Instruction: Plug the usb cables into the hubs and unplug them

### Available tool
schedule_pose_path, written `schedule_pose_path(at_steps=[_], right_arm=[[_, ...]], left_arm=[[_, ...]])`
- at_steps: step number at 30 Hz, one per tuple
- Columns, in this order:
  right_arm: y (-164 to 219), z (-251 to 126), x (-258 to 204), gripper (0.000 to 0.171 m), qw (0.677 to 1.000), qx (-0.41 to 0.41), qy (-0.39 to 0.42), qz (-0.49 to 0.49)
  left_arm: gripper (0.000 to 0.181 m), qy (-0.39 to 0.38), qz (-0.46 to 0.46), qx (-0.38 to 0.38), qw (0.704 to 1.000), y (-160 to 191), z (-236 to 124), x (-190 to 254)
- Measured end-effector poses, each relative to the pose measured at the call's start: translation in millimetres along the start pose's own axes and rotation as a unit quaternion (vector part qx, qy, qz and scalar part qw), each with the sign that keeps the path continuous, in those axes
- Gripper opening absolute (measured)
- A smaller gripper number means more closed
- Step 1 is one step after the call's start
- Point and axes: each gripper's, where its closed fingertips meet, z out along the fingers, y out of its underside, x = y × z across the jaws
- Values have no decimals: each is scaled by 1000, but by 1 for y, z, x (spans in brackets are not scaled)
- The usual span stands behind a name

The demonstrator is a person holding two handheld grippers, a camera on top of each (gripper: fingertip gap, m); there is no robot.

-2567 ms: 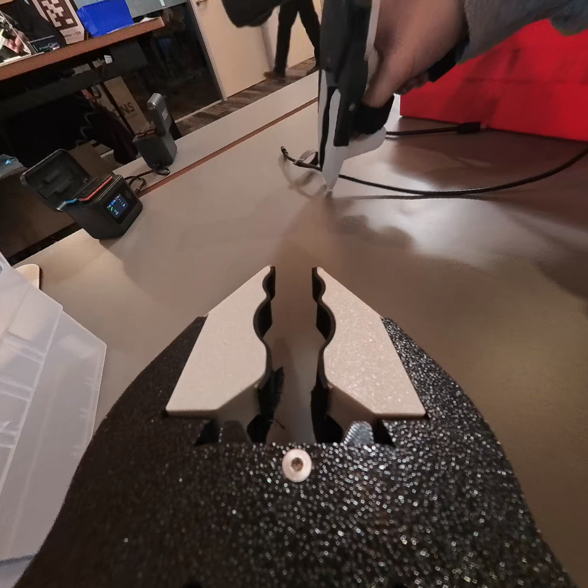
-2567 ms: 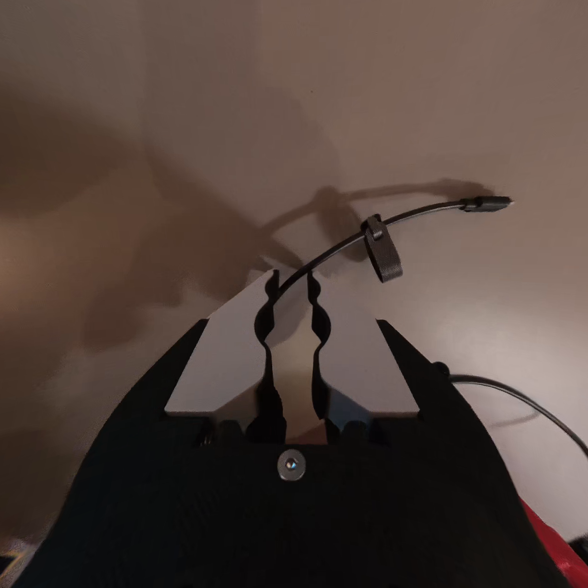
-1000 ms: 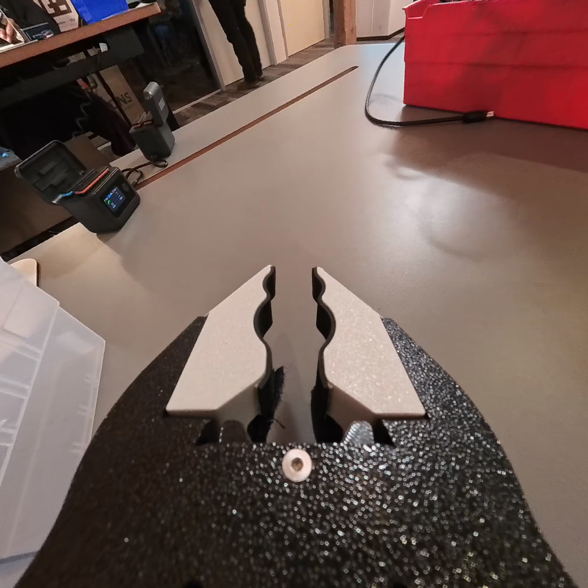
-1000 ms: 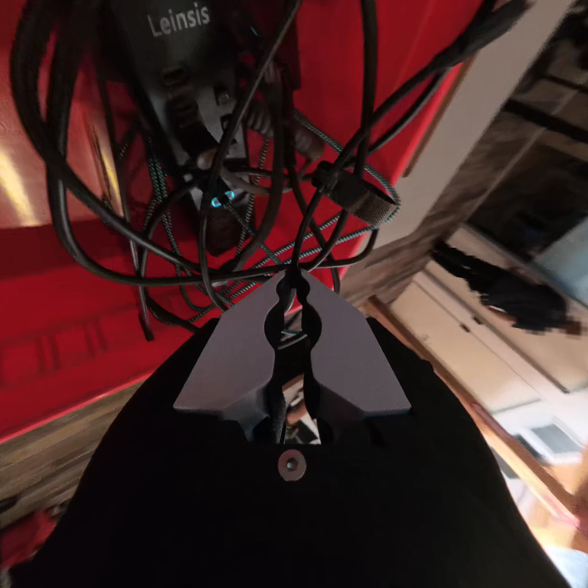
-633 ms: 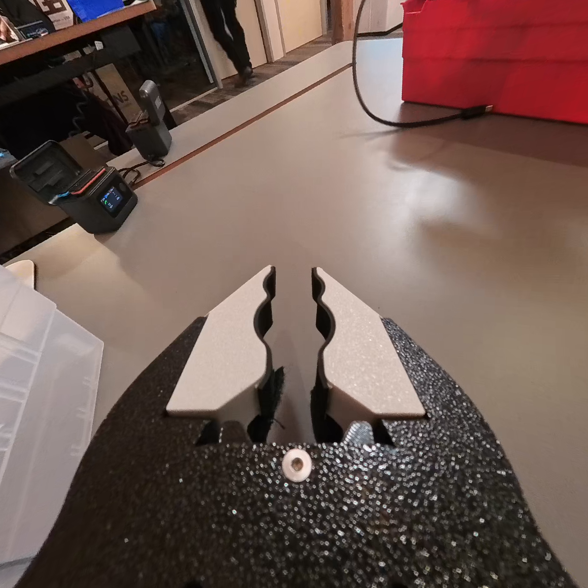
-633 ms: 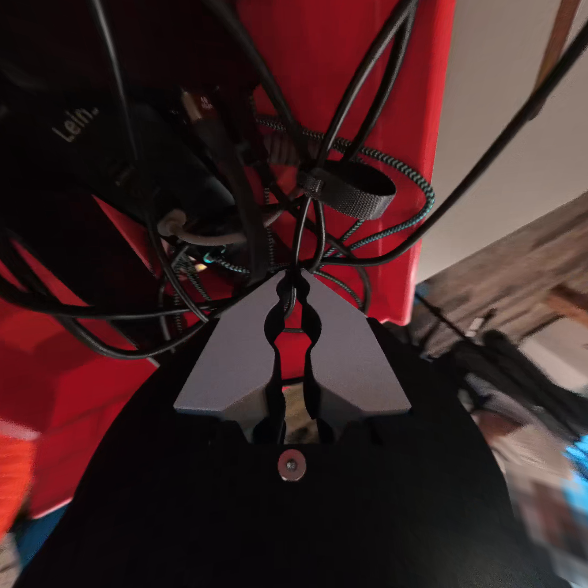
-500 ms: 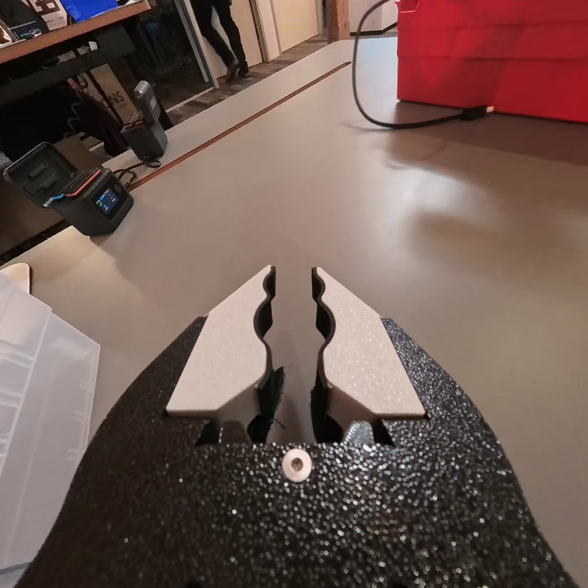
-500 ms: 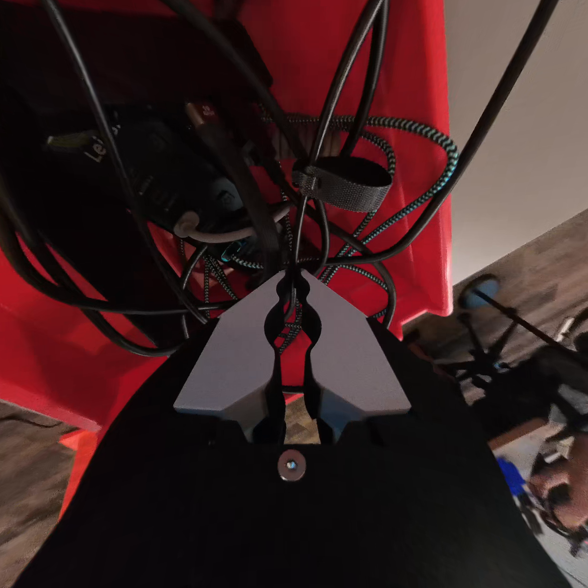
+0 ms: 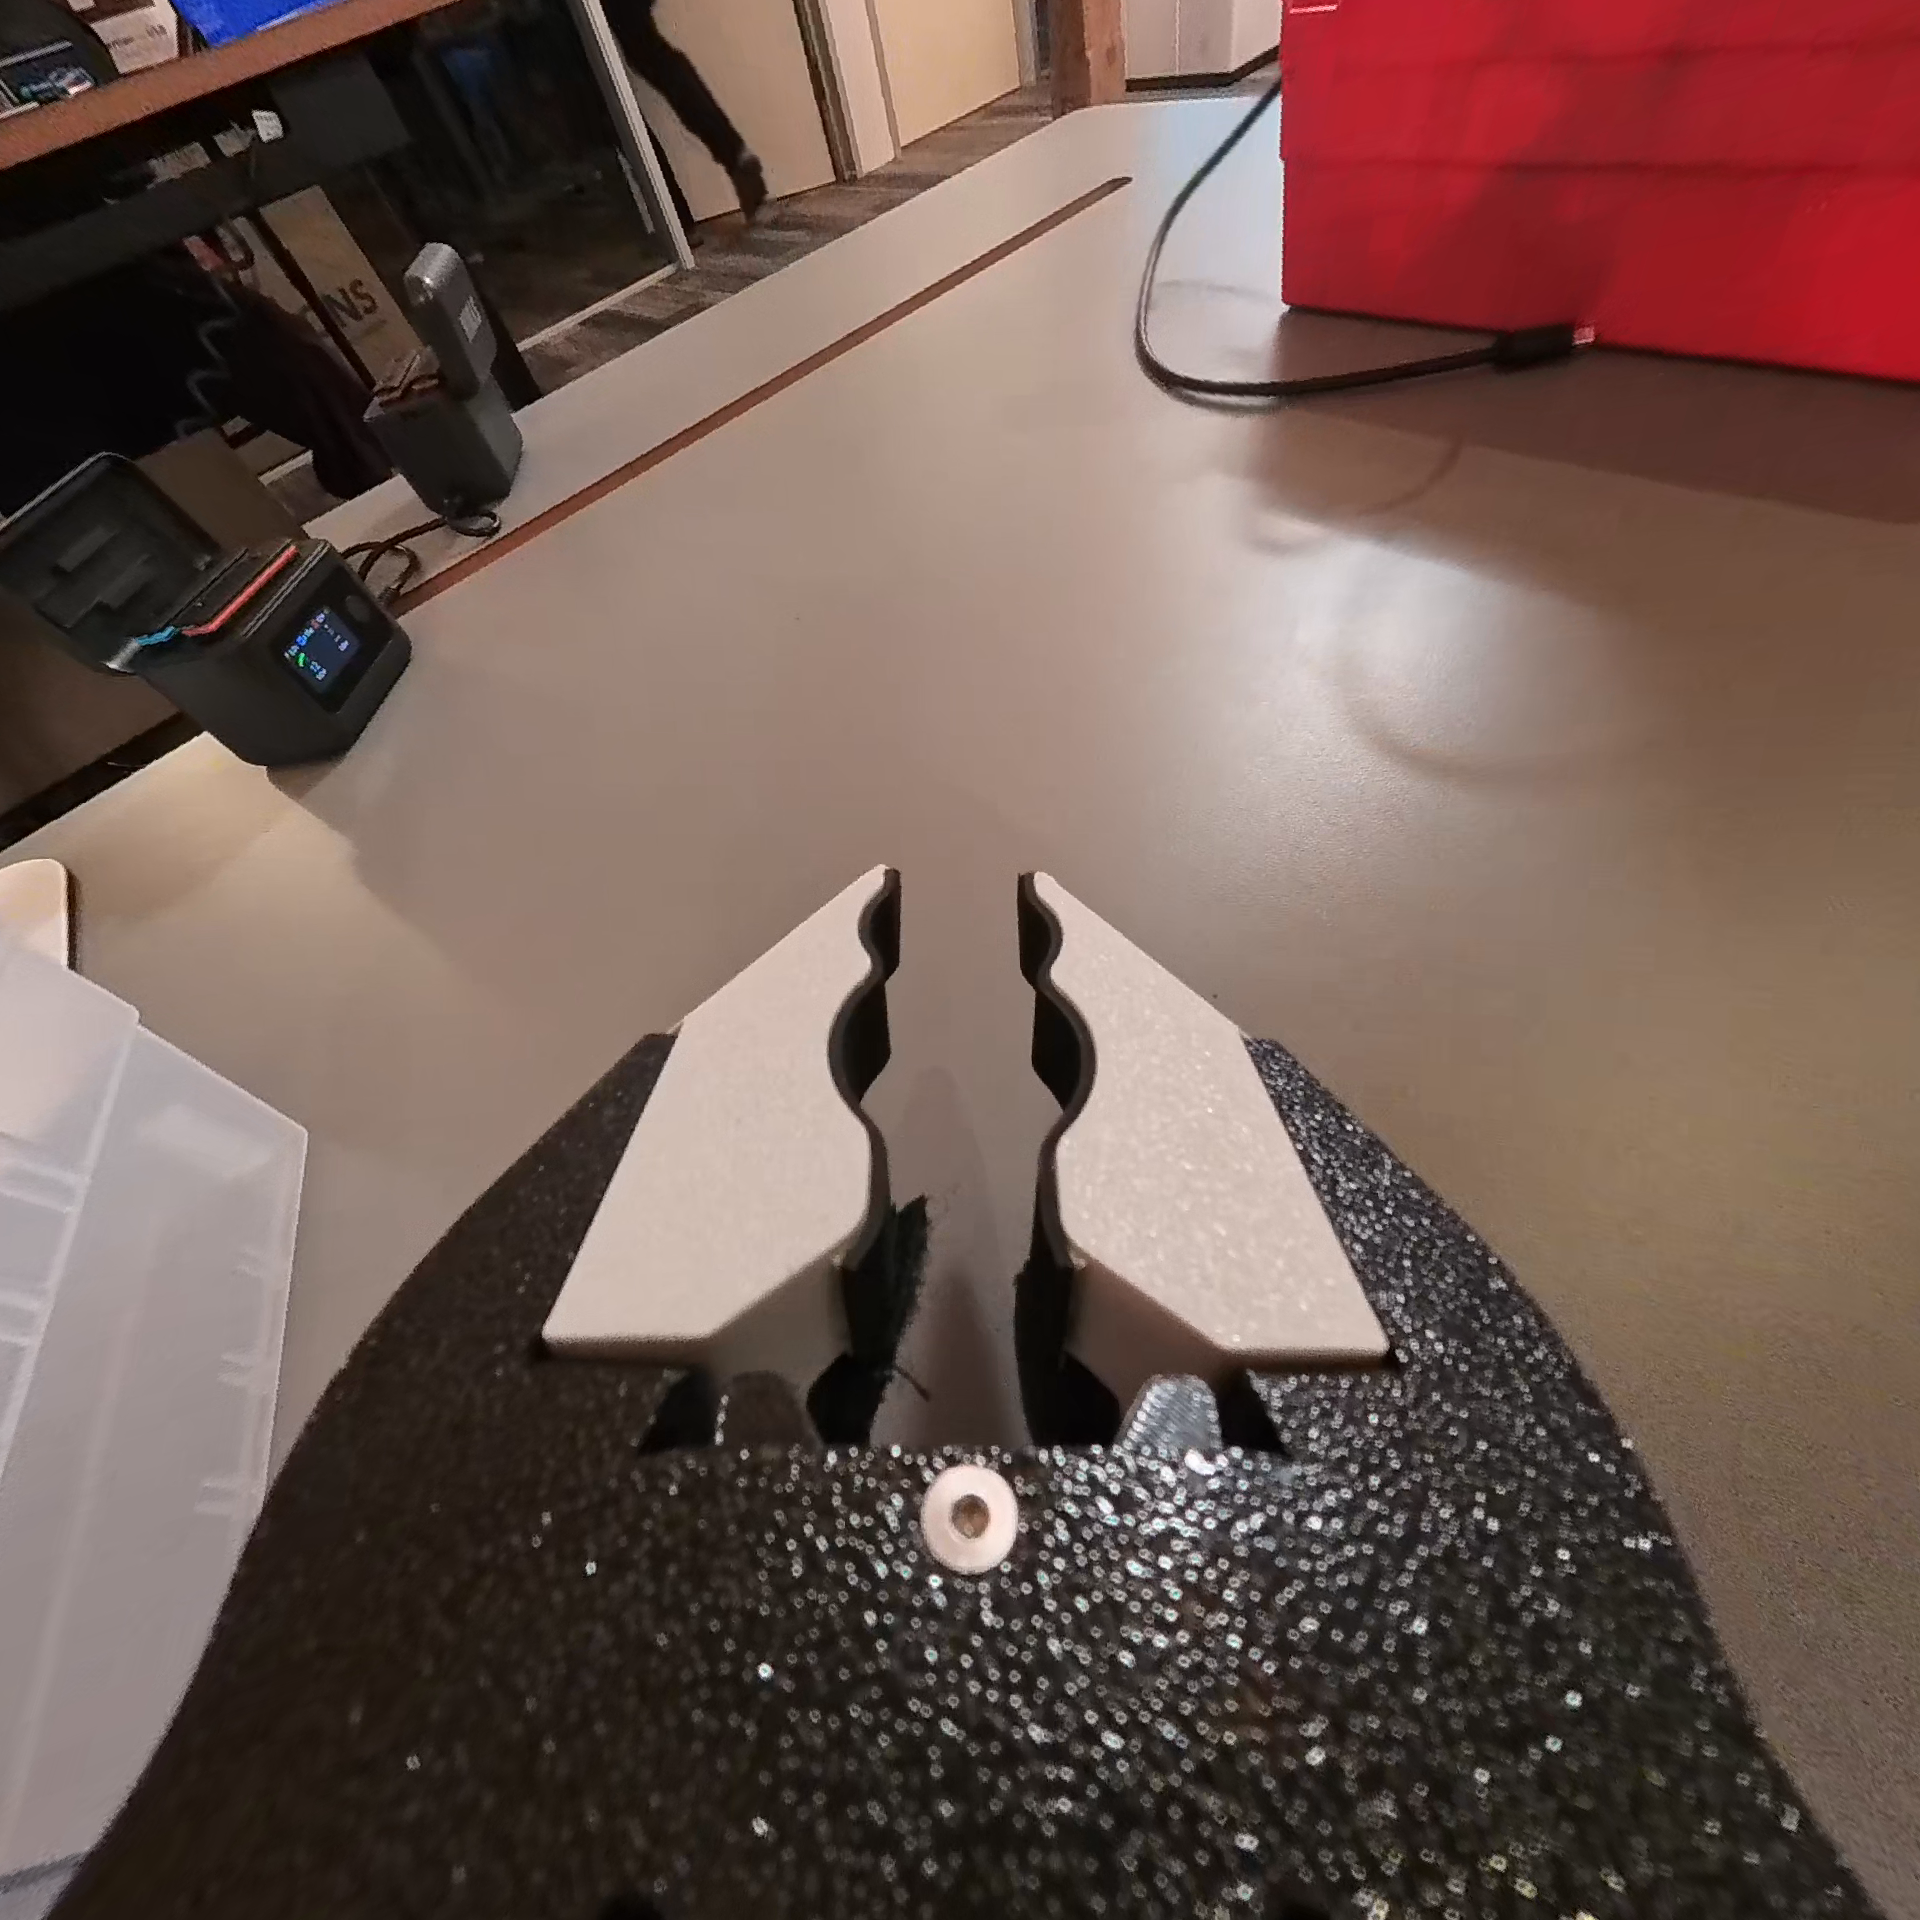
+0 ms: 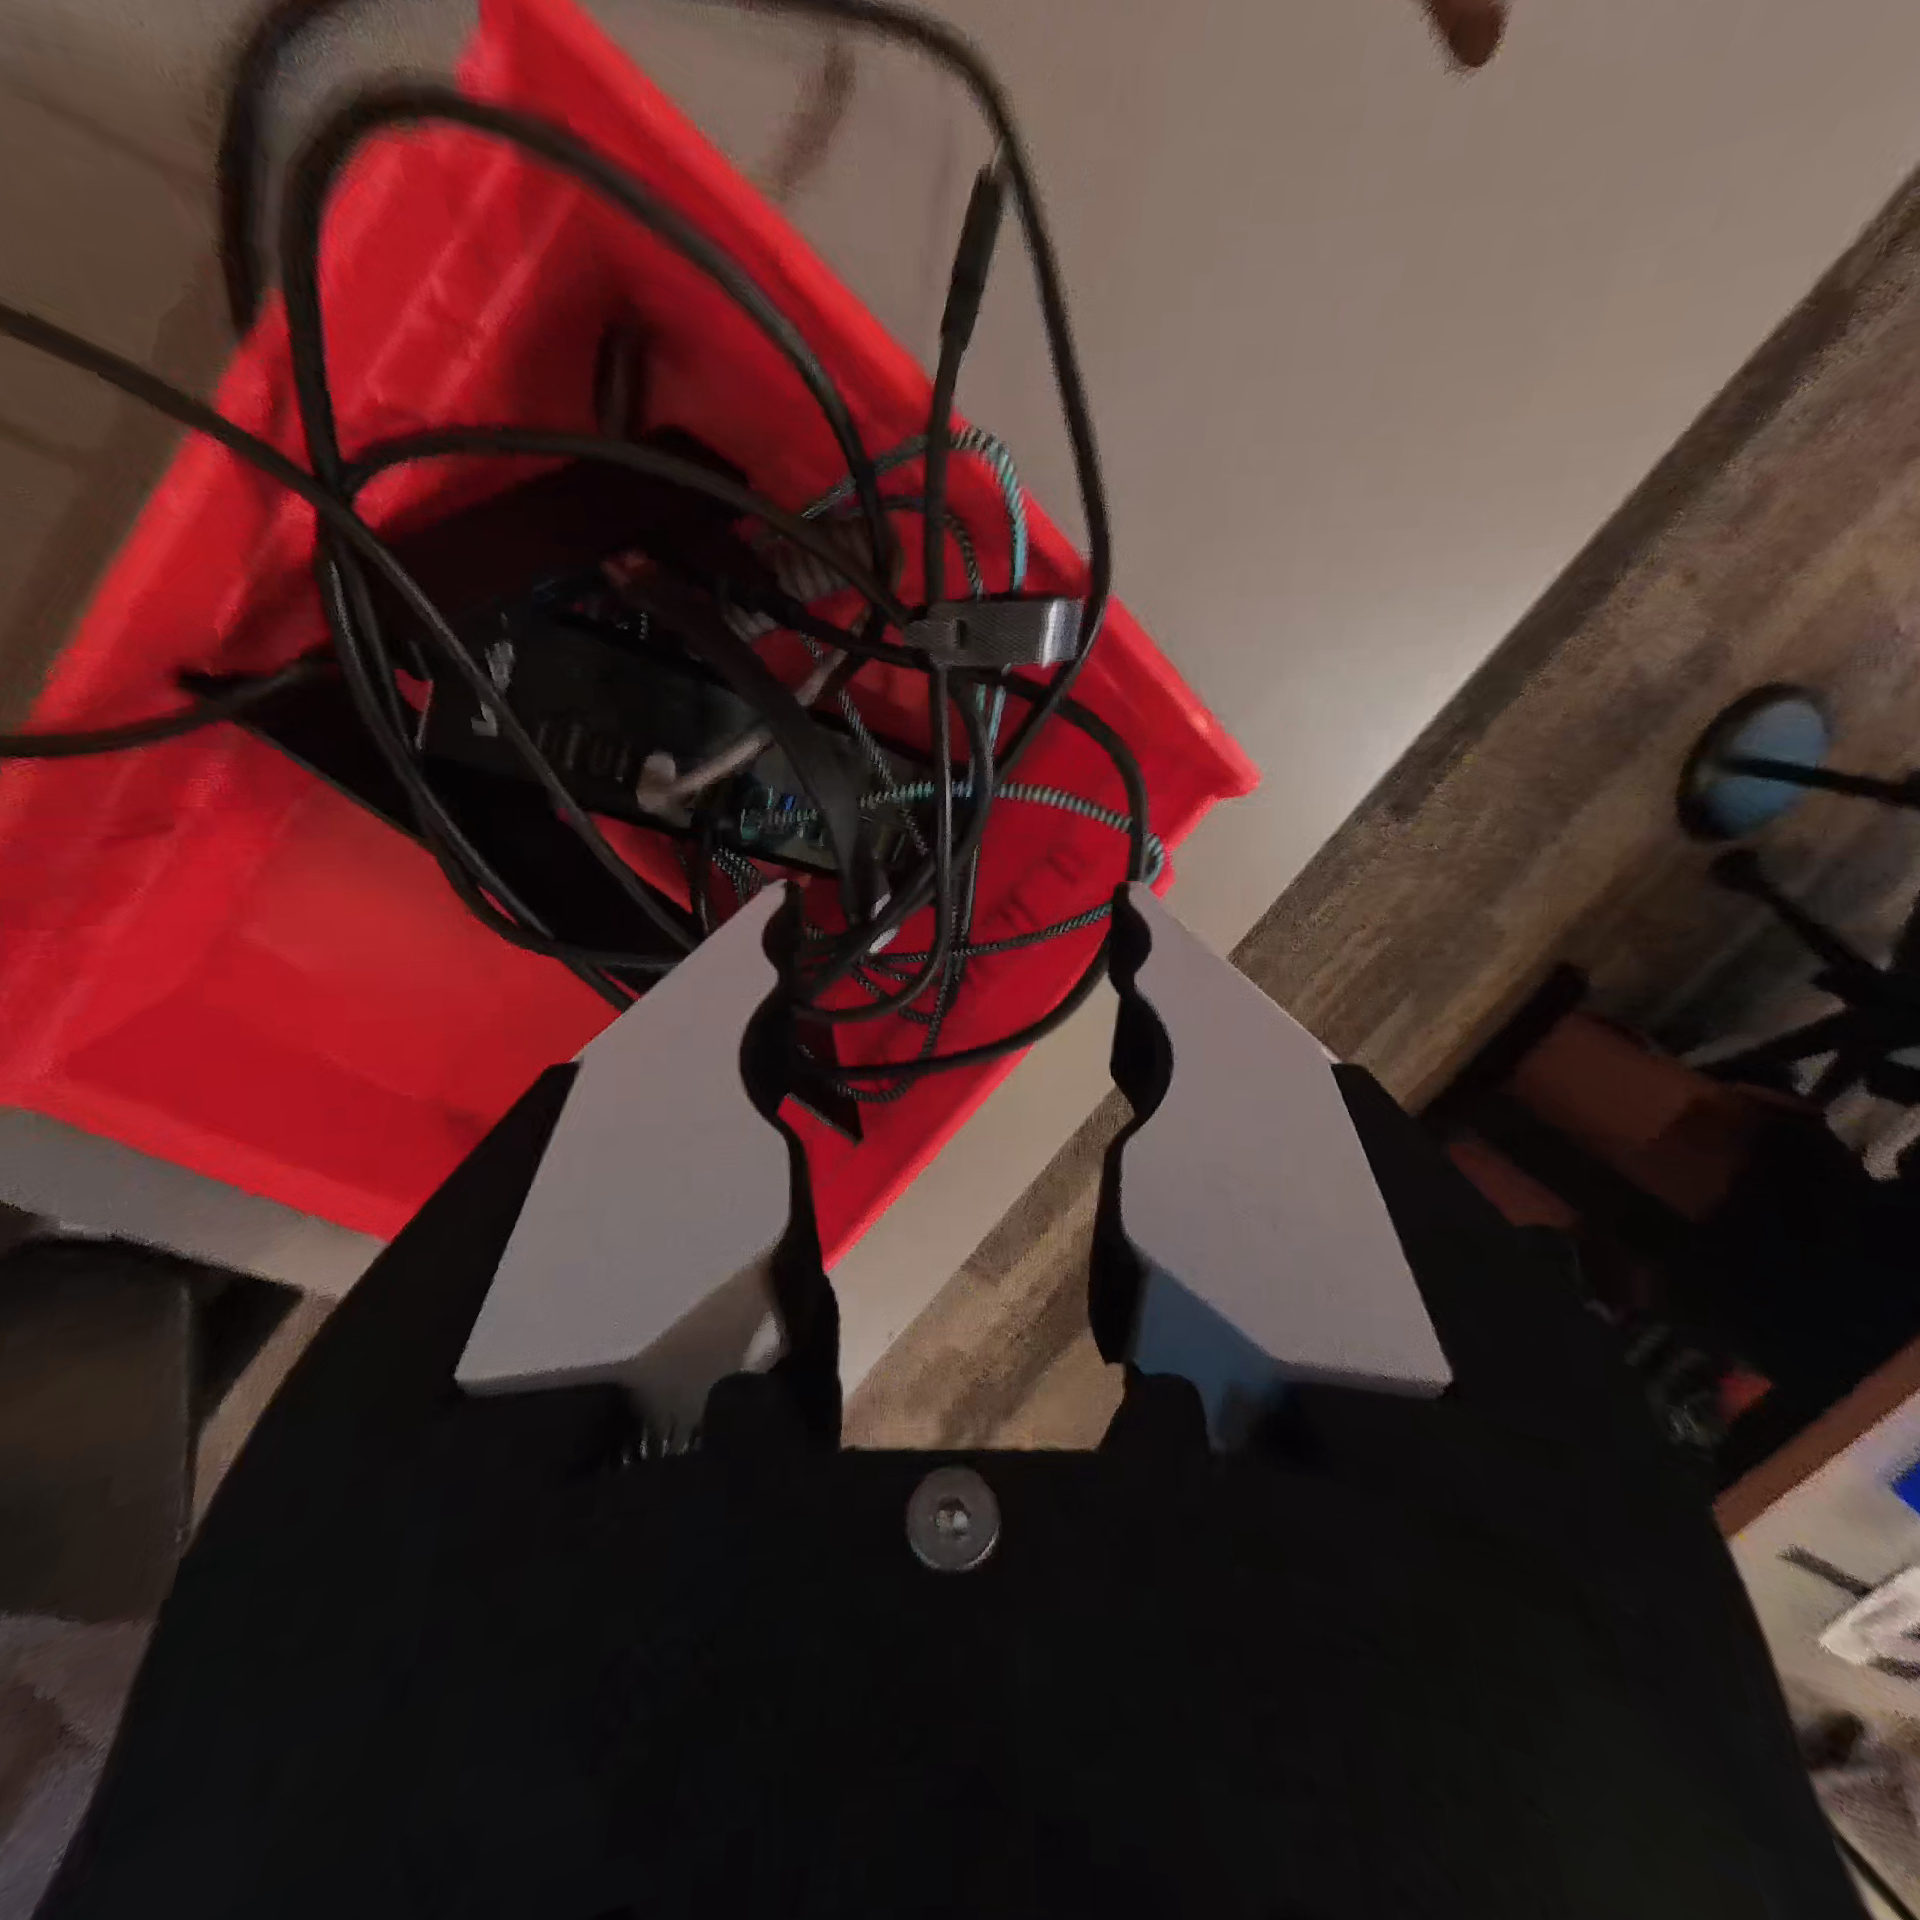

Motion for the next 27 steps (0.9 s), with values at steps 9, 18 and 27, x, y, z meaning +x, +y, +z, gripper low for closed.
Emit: schedule_pose_path(at_steps=[9,18,27], right_arm=[[-125,15,-103,38,993,64,-99,25],[-142,112,-150,35,984,-161,-79,10],[-137,140,-168,28,978,-180,-98,20]], left_arm=[[20,0,3,-5,1000,1,1,1],[20,1,2,-5,1000,1,0,1],[20,6,1,1,1000,-1,-1,2]])
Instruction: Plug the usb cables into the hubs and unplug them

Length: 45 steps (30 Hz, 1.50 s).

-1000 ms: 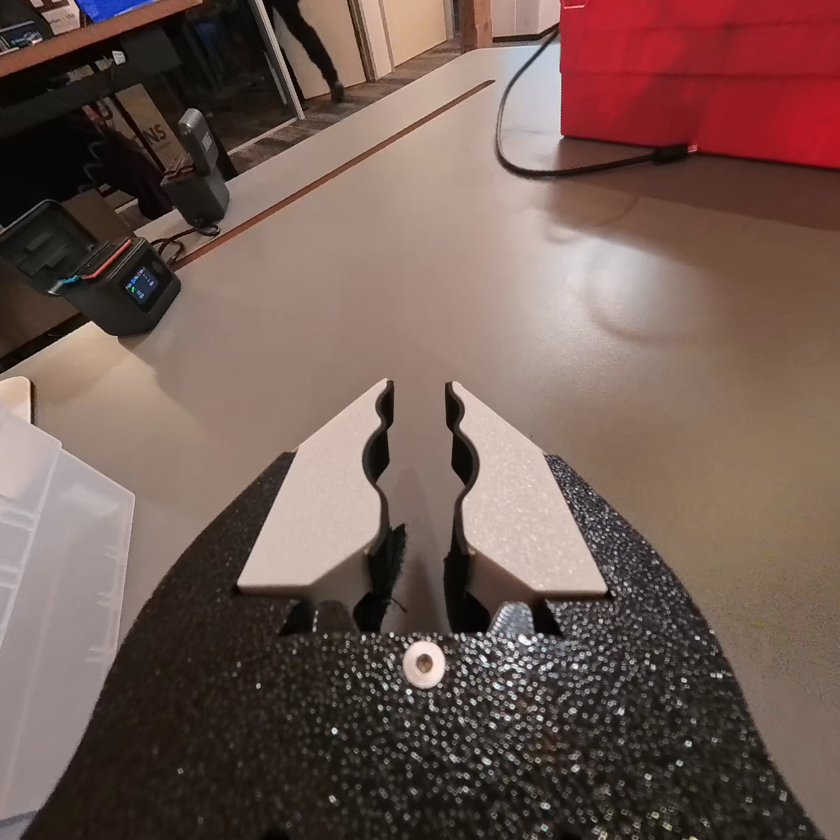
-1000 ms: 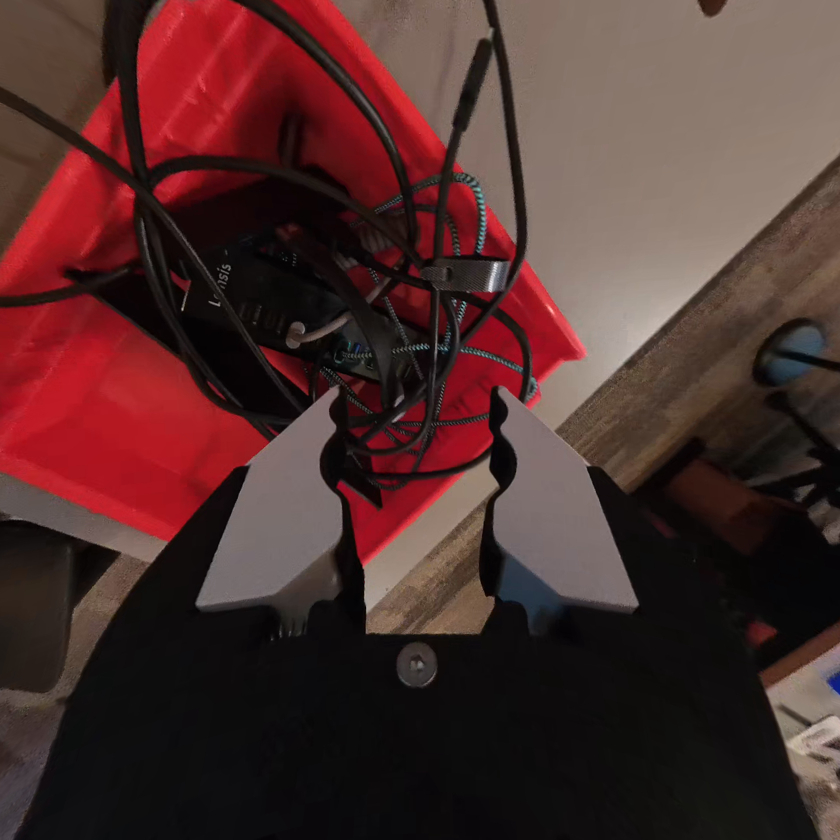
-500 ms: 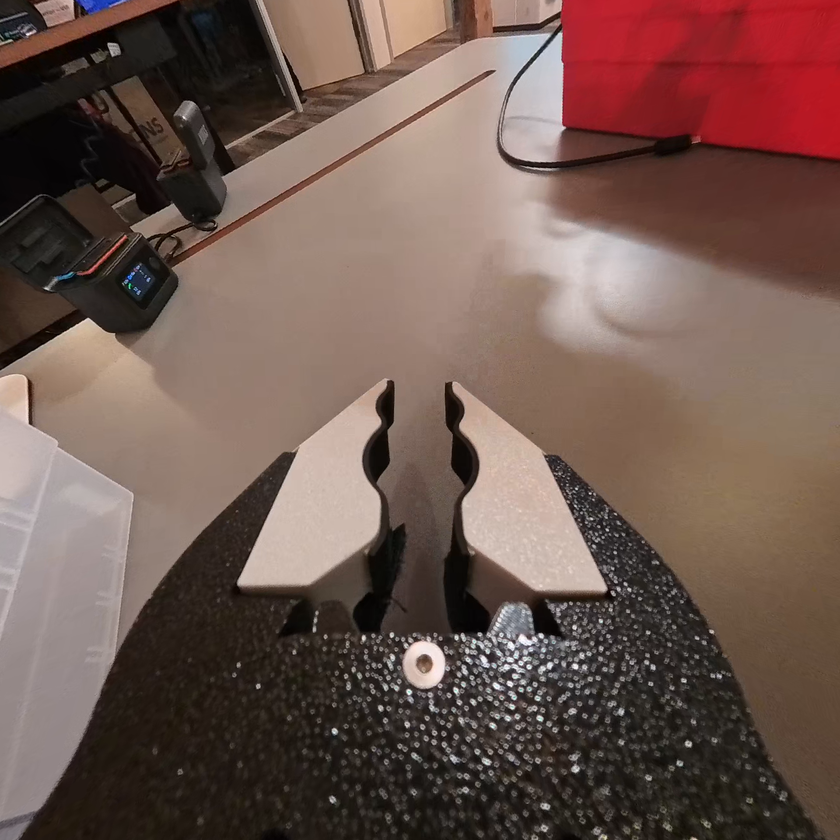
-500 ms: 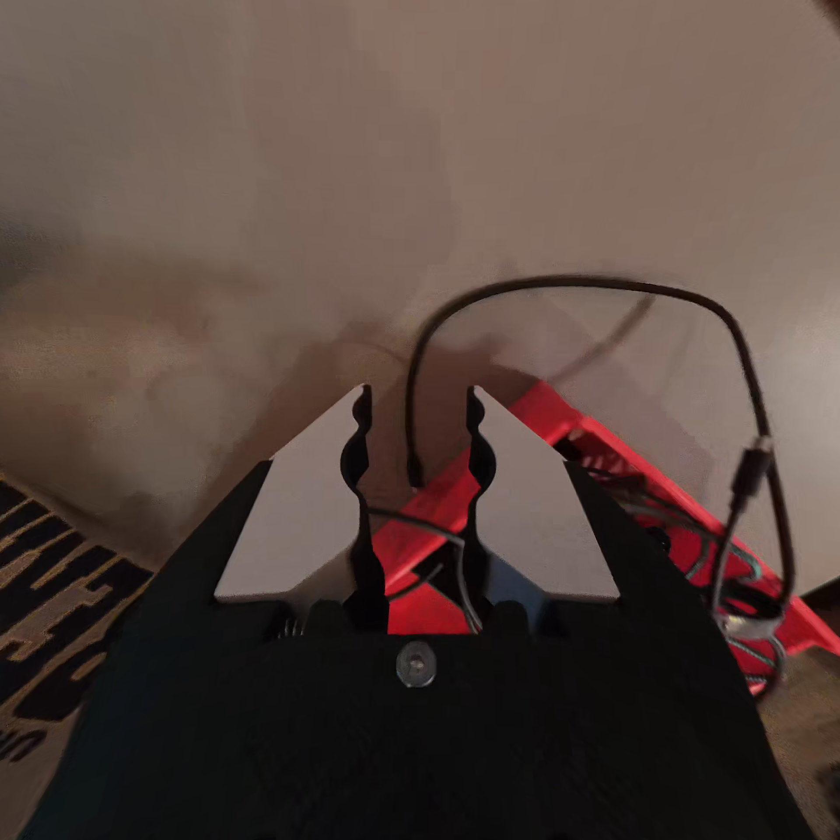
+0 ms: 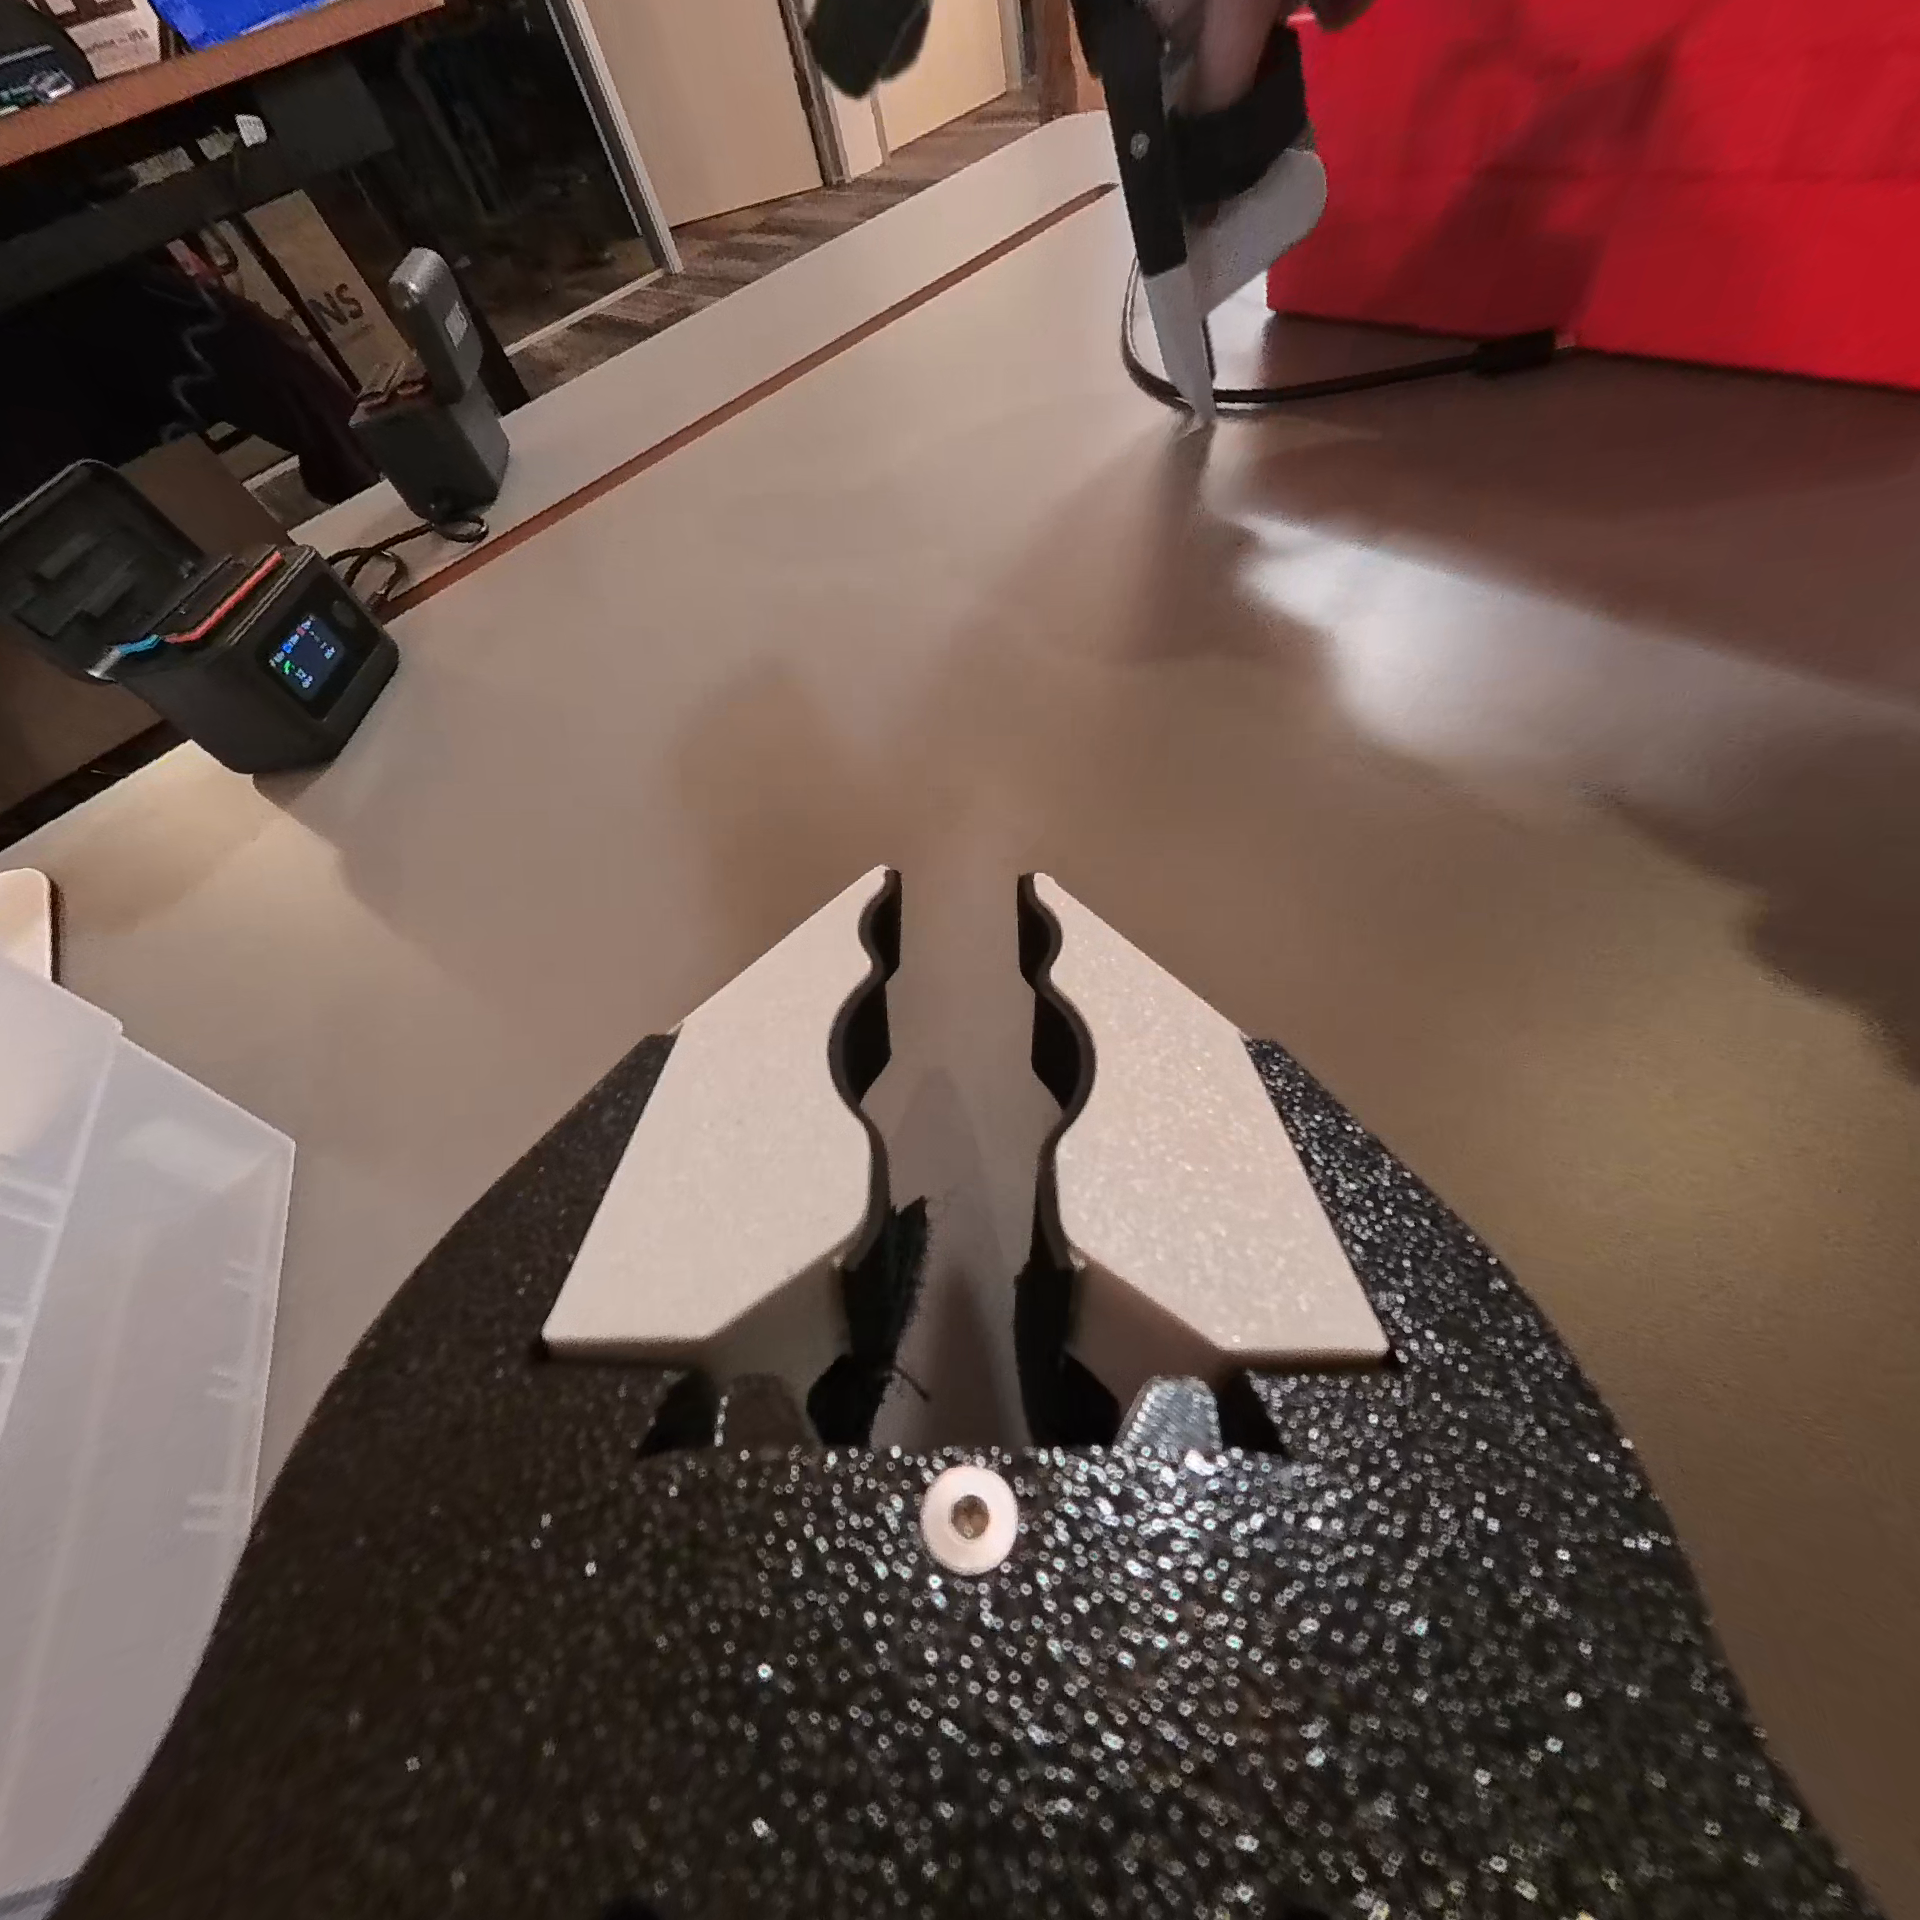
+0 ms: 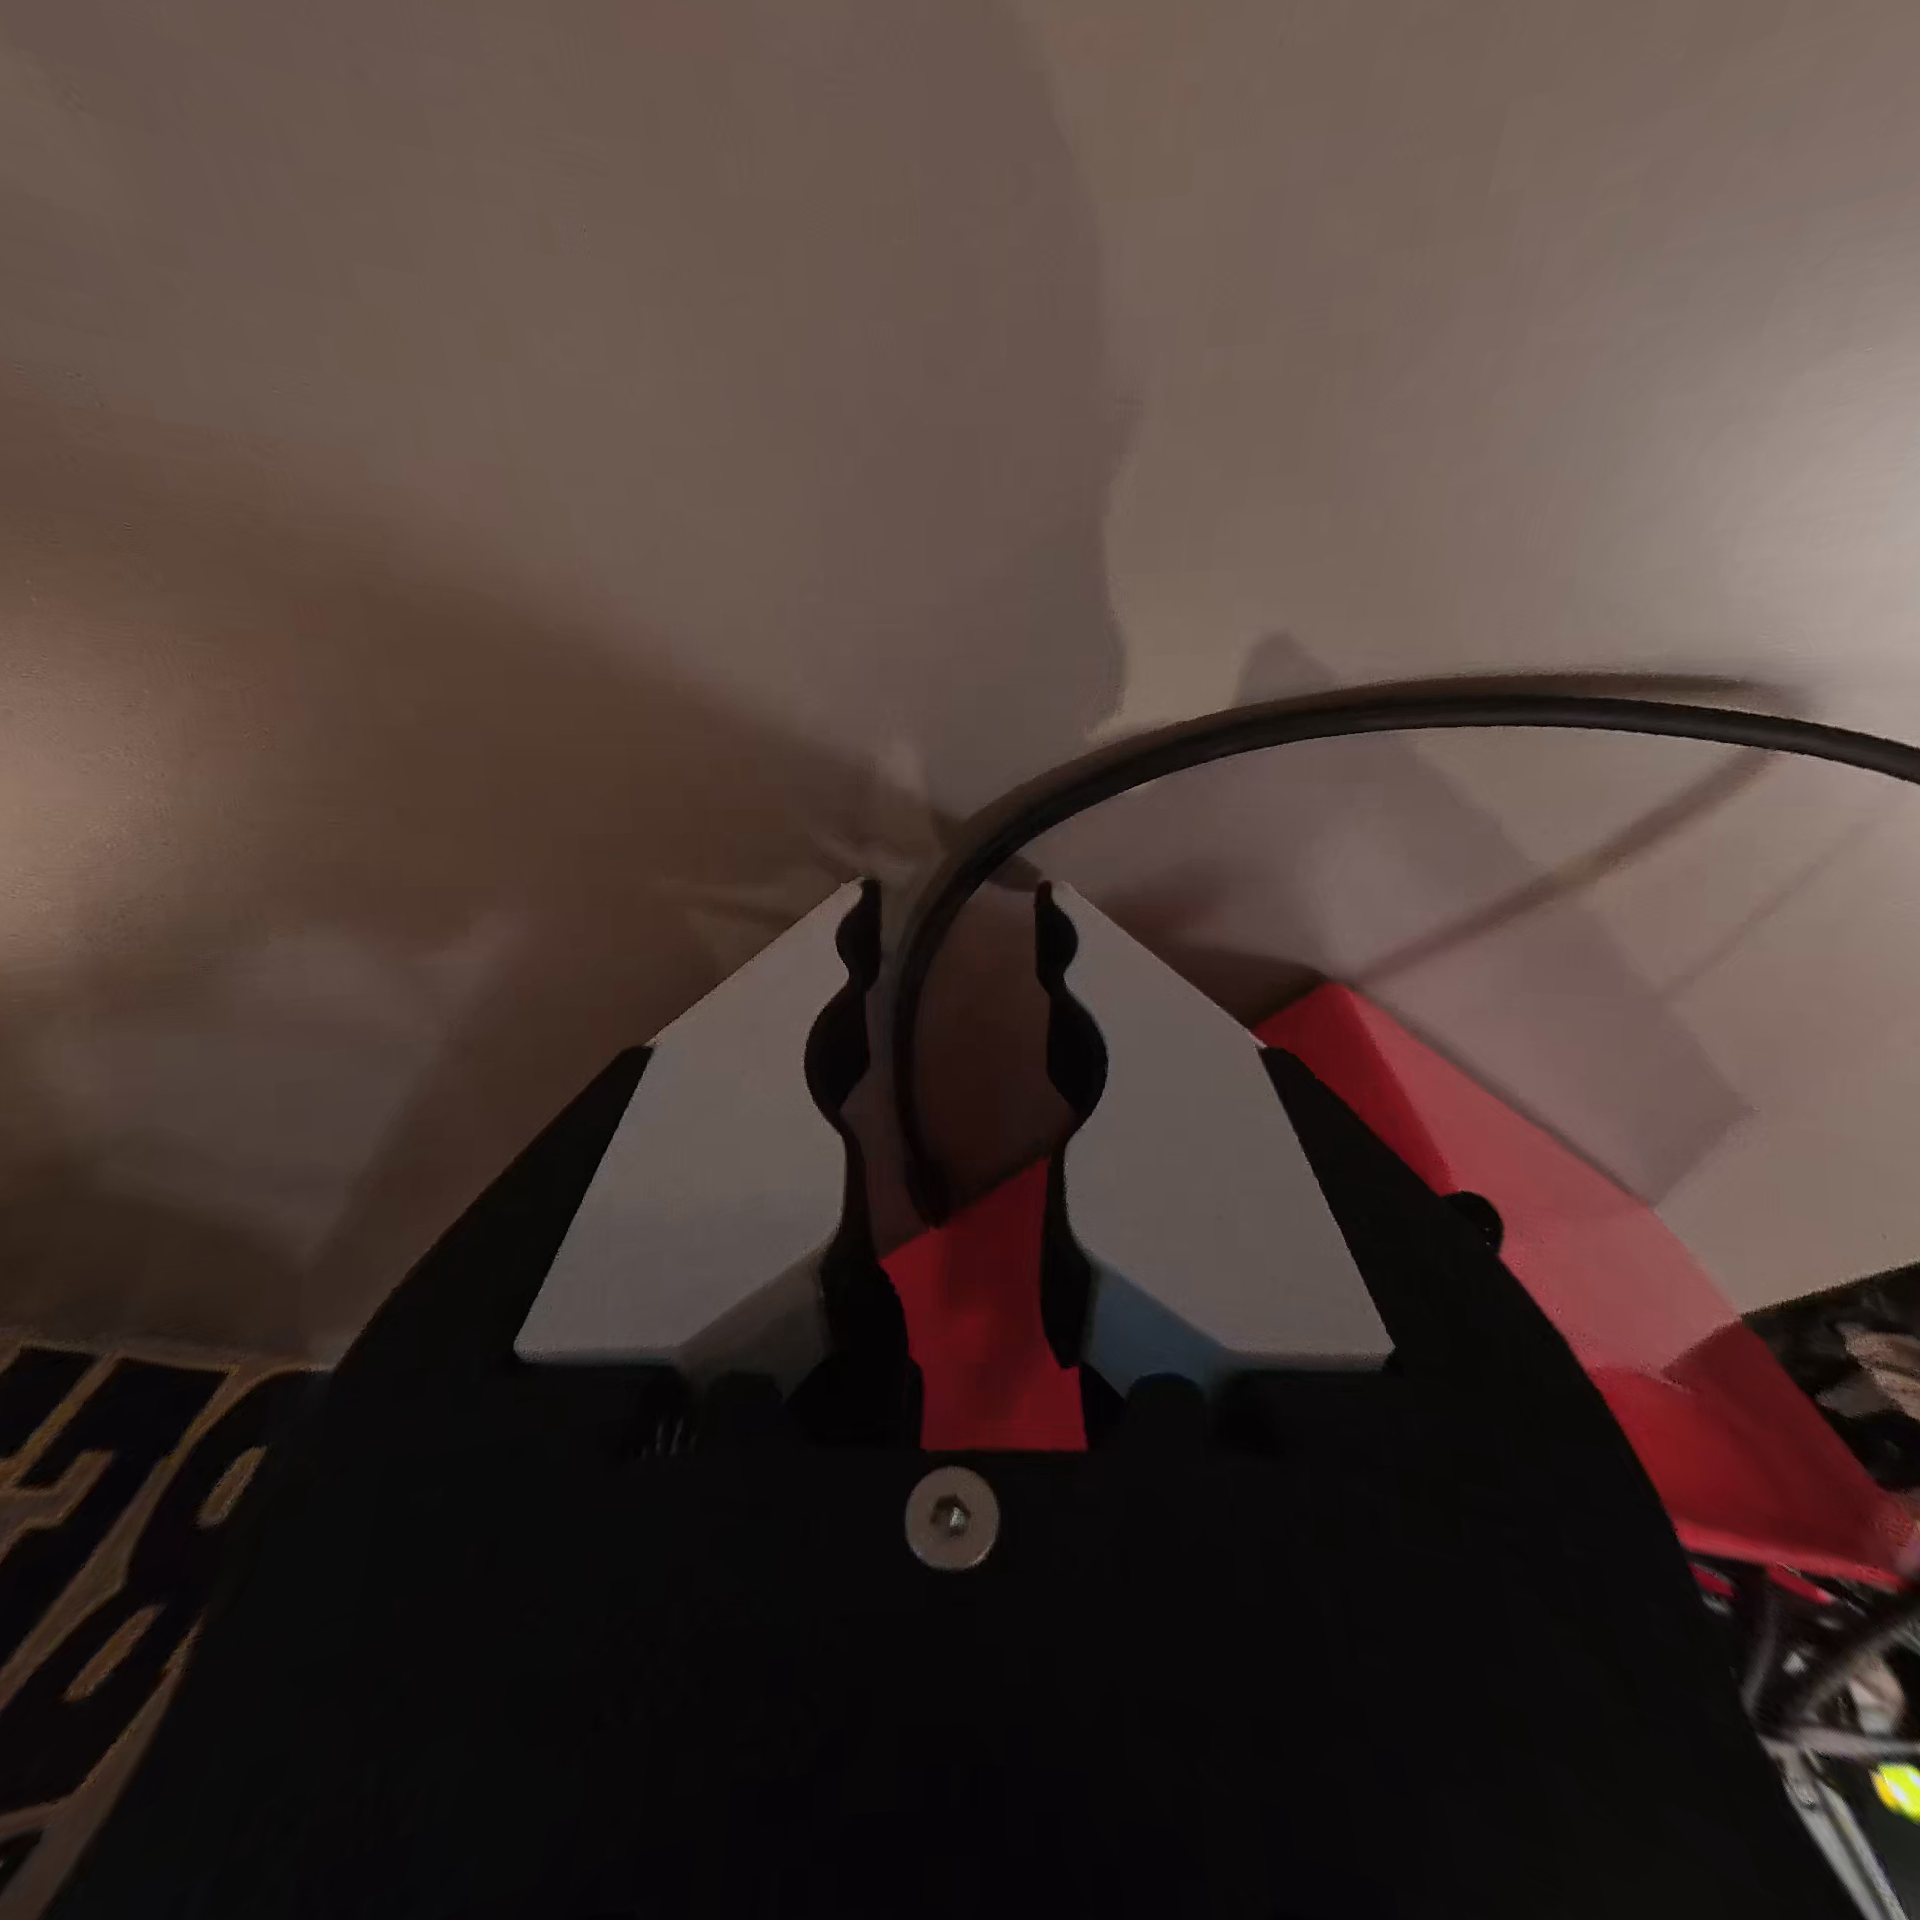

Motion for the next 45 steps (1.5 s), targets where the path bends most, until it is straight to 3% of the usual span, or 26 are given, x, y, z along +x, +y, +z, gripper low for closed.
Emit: schedule_pose_path(at_steps=[4,8,12,17,20,24,29,35,37,45], right_arm=[[0,1,-6,6,1000,9,-23,-14],[3,-11,-9,5,997,27,-3,-76],[4,-80,-22,3,977,155,21,-143],[39,-172,-1,2,930,312,99,-168],[74,-205,23,2,914,355,126,-148],[114,-225,43,3,909,392,93,-109],[152,-197,63,2,933,356,4,-54],[178,-117,104,2,972,221,56,-50],[172,-97,106,2,974,199,84,-70],[136,-56,75,8,972,197,68,-107]], left_arm=[[20,0,0,1,1000,0,-1,0],[20,0,0,0,1000,0,-1,0],[21,1,-1,1,1000,0,-2,0],[20,2,1,-2,1000,1,-2,1],[20,2,3,-4,1000,2,-1,1],[20,1,3,-6,1000,3,-1,0],[20,0,4,-10,1000,5,-1,0],[20,-2,6,-12,1000,6,-1,0],[20,-2,6,-13,1000,6,0,0],[20,-11,10,-16,1000,7,0,-2]])
